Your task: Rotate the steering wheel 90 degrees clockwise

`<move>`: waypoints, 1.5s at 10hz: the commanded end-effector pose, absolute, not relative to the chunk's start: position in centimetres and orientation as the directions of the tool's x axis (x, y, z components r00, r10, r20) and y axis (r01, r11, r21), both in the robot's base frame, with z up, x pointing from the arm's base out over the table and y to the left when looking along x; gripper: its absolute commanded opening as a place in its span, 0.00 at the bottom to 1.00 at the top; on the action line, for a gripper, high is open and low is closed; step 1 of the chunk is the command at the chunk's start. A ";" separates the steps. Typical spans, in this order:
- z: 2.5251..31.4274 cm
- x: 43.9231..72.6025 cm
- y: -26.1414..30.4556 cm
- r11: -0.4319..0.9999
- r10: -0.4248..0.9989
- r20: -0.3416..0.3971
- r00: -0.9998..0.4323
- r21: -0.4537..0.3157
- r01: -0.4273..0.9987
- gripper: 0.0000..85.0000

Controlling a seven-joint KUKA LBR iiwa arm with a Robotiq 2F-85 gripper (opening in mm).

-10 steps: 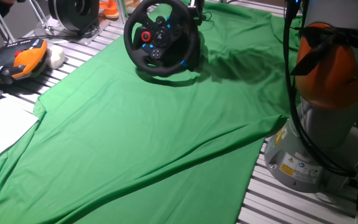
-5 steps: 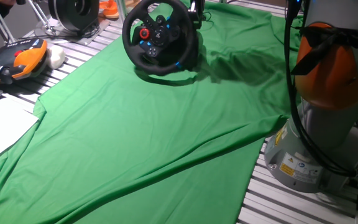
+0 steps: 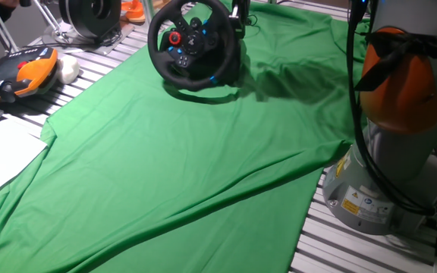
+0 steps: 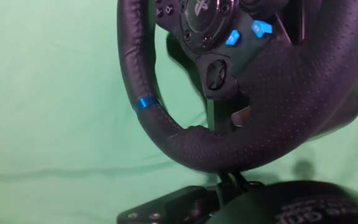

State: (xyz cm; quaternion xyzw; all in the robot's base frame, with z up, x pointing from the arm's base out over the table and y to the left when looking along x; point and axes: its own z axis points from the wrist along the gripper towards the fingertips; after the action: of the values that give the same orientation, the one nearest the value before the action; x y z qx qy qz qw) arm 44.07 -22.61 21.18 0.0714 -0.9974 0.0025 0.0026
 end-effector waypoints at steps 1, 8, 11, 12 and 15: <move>21.2 44.1 -22.5 0.990 -0.144 0.007 -0.990 0.001 -0.144 0.00; 24.7 45.0 -23.1 0.986 -0.169 0.073 -0.983 0.005 -0.170 0.00; 26.6 45.7 -24.2 0.981 -0.192 0.083 -0.978 0.011 -0.192 0.00; 27.2 45.9 -24.6 0.981 -0.195 0.084 -0.977 0.007 -0.195 0.00; 27.9 45.9 -25.3 0.979 -0.204 0.069 -0.977 0.005 -0.204 0.00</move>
State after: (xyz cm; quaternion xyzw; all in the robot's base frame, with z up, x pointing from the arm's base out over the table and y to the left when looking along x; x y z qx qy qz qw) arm 45.92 -25.29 27.93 0.1027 -0.9941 0.0011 0.0347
